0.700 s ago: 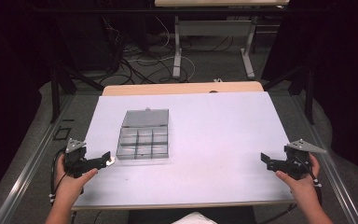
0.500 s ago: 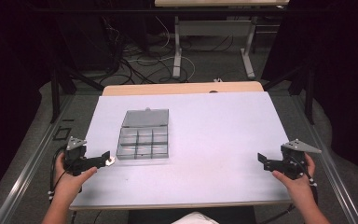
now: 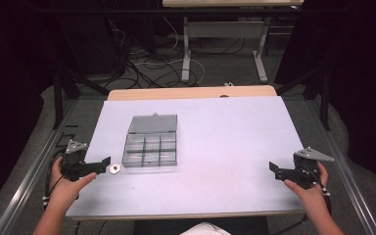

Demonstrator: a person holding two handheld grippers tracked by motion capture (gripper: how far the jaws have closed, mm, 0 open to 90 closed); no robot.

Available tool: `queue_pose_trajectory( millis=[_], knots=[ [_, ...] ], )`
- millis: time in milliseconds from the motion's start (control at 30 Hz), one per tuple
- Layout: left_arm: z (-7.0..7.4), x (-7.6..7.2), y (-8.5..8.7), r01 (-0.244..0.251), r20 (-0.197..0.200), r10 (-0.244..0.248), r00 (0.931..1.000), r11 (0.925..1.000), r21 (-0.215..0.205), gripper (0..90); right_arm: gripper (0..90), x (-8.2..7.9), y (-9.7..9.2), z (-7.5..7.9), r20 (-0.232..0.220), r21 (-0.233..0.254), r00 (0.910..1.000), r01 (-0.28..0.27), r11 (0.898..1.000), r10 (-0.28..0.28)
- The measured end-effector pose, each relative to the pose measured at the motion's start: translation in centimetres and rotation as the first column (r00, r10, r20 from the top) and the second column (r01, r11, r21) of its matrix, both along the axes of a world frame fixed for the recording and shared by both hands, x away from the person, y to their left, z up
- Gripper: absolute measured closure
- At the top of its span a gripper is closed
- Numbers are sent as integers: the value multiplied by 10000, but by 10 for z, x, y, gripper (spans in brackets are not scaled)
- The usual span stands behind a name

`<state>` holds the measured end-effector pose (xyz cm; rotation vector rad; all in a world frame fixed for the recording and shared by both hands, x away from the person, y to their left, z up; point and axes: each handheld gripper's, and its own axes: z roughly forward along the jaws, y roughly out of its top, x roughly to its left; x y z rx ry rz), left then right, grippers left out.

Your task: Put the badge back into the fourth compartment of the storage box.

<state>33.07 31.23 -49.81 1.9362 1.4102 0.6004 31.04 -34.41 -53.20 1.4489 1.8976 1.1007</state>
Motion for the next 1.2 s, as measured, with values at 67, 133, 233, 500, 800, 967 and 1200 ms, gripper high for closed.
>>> queue_pose_trajectory(
  millis=[67,133,233,500,800,967,1200],
  knots=[
    [1,0,1,9,-19,-9,10000,9999,110,31,0,0,0,-1,-51,29,10000,49,10000,-49],
    [2,0,3,1,3,-1,10000,9998,200,37,0,0,-1,-1,-59,46,10000,62,10000,-61],
    [4,0,5,-1,27,0,10000,9997,257,79,0,1,-1,-2,56,-91,10000,72,9999,-72],
    [7,0,9,-6,18,5,10000,9978,664,85,0,1,-1,-4,-93,-80,10000,35,10000,-36],
    [10,2,8,284,-346,-250,9991,9943,1030,158,0,1,-1,-4,-221,-27,9998,24,10000,-25],
    [10,4,8,438,-513,-382,9979,9928,1113,162,0,1,-2,-5,-229,22,9997,67,10000,-67],
    [8,7,9,690,-808,-594,9950,9902,1210,203,0,1,-2,-5,-220,-17,9998,14,10000,-15]
  ],
)
